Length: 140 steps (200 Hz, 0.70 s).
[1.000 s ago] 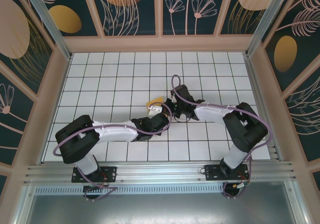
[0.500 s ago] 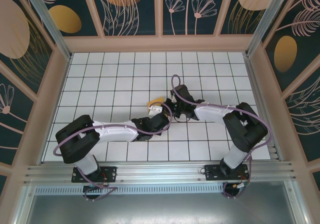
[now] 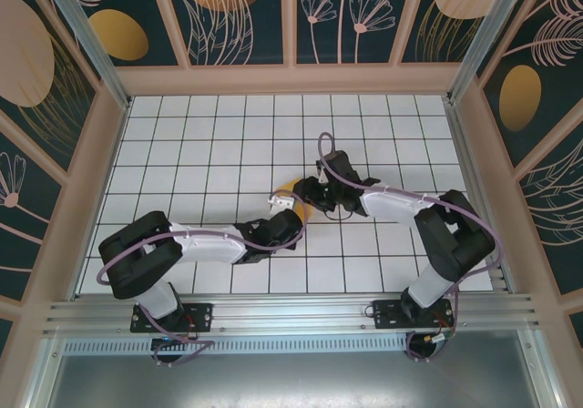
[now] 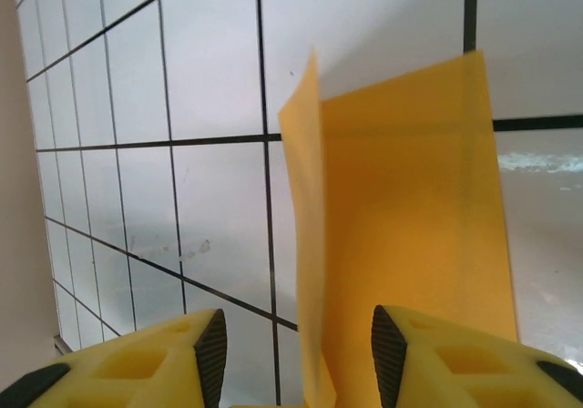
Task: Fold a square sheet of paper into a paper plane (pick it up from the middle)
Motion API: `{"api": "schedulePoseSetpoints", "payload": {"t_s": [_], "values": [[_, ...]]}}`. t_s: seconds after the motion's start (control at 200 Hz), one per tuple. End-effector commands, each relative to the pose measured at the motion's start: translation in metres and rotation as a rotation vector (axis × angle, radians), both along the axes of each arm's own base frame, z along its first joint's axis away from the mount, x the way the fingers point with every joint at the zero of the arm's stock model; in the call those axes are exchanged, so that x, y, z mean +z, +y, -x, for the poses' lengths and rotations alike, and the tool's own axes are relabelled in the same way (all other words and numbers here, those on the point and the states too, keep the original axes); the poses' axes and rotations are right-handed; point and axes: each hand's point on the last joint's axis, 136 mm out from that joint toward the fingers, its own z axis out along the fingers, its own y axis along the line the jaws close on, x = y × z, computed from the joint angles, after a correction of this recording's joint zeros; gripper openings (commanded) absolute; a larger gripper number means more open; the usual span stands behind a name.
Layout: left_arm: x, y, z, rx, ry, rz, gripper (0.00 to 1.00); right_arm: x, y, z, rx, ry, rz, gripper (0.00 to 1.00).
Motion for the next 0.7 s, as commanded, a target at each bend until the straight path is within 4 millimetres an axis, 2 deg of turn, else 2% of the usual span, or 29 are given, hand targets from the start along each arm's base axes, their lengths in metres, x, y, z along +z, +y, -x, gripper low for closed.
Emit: {"api": "schedulePoseSetpoints", "payload": {"t_s": [0.0,0.08,0.26,0.385,0.56,0.64,0.696], "values": [[0.003,-0.006,0.003,-0.018,0.052,0.162,0.09,0.035,0.002,-0.003,0.048,-0.101,-0.024,0.50],[0.000,-0.001,0.004,-0.016,0.082,0.211,0.10,0.037,0.000,-0.001,0.062,-0.116,-0.016,0.52],[-0.003,-0.004,0.004,-0.037,0.108,0.245,0.09,0.039,-0.004,0.002,0.074,-0.136,-0.016,0.56],[0.002,-0.002,0.004,-0.027,0.110,0.299,0.09,0.035,-0.013,0.003,0.060,-0.136,0.008,0.56],[0.008,-0.002,0.000,-0.035,0.114,0.323,0.10,0.040,-0.029,0.007,0.024,-0.155,0.003,0.56],[0.008,-0.003,-0.001,-0.037,0.118,0.308,0.11,0.042,-0.039,0.010,-0.007,-0.164,0.004,0.55],[0.009,-0.002,-0.002,-0.038,0.113,0.294,0.11,0.045,-0.046,0.011,-0.031,-0.180,0.000,0.49]]}}
